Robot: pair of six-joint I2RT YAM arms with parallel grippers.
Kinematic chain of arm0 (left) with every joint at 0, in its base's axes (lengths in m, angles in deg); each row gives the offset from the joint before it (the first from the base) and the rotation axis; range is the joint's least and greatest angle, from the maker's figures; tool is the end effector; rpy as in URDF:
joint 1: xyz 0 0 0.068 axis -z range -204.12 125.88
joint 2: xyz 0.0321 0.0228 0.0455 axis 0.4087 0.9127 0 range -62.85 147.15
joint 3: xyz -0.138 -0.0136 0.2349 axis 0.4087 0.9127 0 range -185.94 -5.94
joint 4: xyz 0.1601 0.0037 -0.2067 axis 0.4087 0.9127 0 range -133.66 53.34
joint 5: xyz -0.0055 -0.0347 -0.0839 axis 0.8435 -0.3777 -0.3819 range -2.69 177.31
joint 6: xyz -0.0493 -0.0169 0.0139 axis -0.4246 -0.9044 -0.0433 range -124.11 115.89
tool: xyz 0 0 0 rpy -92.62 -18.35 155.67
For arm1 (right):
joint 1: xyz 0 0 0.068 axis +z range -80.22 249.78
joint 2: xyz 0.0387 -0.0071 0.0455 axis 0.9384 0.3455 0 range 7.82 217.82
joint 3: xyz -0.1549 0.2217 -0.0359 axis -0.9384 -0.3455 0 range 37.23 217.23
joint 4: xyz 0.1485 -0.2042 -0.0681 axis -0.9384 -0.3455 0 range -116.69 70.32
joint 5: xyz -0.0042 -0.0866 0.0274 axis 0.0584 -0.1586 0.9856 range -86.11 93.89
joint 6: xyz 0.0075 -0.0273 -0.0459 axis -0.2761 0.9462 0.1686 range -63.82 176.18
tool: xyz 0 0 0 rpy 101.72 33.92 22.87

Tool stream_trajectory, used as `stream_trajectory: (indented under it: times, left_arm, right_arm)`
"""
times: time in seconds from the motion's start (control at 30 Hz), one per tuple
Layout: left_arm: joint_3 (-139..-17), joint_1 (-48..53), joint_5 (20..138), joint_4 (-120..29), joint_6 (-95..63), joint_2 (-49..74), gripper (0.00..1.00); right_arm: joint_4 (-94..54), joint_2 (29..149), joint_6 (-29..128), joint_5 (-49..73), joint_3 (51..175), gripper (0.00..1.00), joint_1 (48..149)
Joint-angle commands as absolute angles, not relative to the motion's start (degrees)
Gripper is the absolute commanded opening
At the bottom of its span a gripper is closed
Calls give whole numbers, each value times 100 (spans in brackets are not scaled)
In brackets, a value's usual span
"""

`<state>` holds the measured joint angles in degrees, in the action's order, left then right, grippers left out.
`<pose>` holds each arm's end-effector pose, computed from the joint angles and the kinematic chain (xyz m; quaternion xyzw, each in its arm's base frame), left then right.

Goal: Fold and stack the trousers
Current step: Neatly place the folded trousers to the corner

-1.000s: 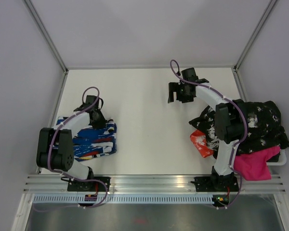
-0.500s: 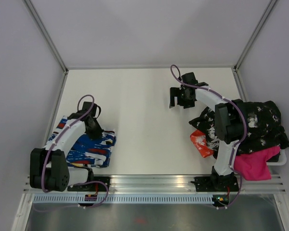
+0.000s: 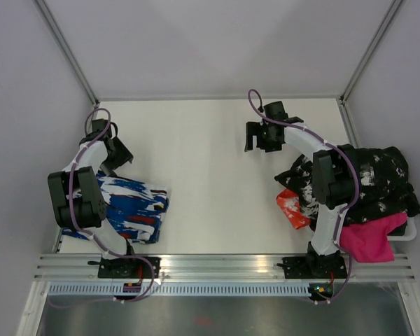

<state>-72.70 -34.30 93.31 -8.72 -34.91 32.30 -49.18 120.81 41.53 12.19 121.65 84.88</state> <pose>0.3310 0.0632 0.2149 -0.3515 0.9060 0.0089 0.2356 0.4089 0.1157 0.1993 -0.0236 0.9588 0.1377 0.2473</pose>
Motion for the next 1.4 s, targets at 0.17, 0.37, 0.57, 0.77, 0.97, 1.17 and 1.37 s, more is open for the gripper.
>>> stream_trajectory:
  times: [0.17, 0.37, 0.57, 0.77, 0.97, 1.17, 1.37]
  left_arm:
    - [-7904, -3432, 8934, -1415, -1346, 4120, 70]
    - [-7618, -3441, 8758, -1316, 827, 4122, 69]
    - [-7063, -3730, 7844, -1351, 1084, 4243, 73]
    - [-6509, -3976, 8282, -1229, 1137, 4156, 73]
    - [-5868, -4109, 8581, -1263, 970, 3454, 73]
    - [-5586, -4161, 8933, -1378, 785, 3128, 73]
    - [-5621, -4372, 9109, -1413, 960, 3058, 73]
  right_arm:
    - [-4641, 12146, 4010, 1286, 12328, 95, 8464]
    - [-4693, 12120, 3966, 1189, 12257, 95, 8464]
    - [-4728, 12260, 3948, 1180, 12415, 95, 8464]
    - [-4825, 12418, 4010, 1163, 12539, 95, 8464]
    - [-4878, 12533, 4045, 1189, 12583, 95, 8473]
    - [-5062, 12779, 4194, 1294, 12899, 95, 8464]
    - [-5080, 12735, 4221, 1277, 12873, 95, 8464]
